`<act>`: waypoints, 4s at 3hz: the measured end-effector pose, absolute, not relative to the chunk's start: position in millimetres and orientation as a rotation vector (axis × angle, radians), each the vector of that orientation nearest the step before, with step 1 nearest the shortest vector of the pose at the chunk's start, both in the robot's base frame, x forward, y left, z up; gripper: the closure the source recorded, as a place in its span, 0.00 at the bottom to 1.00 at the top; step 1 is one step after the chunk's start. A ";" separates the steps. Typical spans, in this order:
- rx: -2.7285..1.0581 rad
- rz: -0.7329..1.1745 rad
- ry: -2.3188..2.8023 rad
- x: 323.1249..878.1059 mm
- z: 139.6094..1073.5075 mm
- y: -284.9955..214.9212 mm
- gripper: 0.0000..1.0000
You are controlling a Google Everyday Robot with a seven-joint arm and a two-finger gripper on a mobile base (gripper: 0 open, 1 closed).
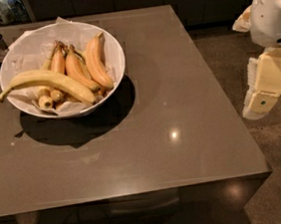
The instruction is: Pick banana from white bowl
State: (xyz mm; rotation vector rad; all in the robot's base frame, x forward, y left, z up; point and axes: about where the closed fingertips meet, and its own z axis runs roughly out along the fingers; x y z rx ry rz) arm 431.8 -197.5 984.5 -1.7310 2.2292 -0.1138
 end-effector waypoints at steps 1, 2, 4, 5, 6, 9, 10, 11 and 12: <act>-1.793 -0.102 2.227 423.0 988.2 -168.9 0.00; -1.888 -0.130 2.164 419.2 996.4 -132.3 0.00; -1.862 -0.134 2.091 425.4 1011.1 -110.8 0.00; -1.900 -0.134 2.036 445.0 1015.3 -75.0 0.00; -1.978 -0.145 1.973 468.4 1014.2 -35.6 0.00; -2.011 -0.012 1.844 473.1 1019.7 6.6 0.00; -2.126 0.030 1.785 479.5 1005.7 47.3 0.00; -2.120 0.026 1.769 479.1 1009.2 52.0 0.00; -2.115 0.089 1.760 481.3 999.3 61.3 0.00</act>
Offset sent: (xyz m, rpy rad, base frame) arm -0.0193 0.1040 0.0078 -0.1109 0.0801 0.2006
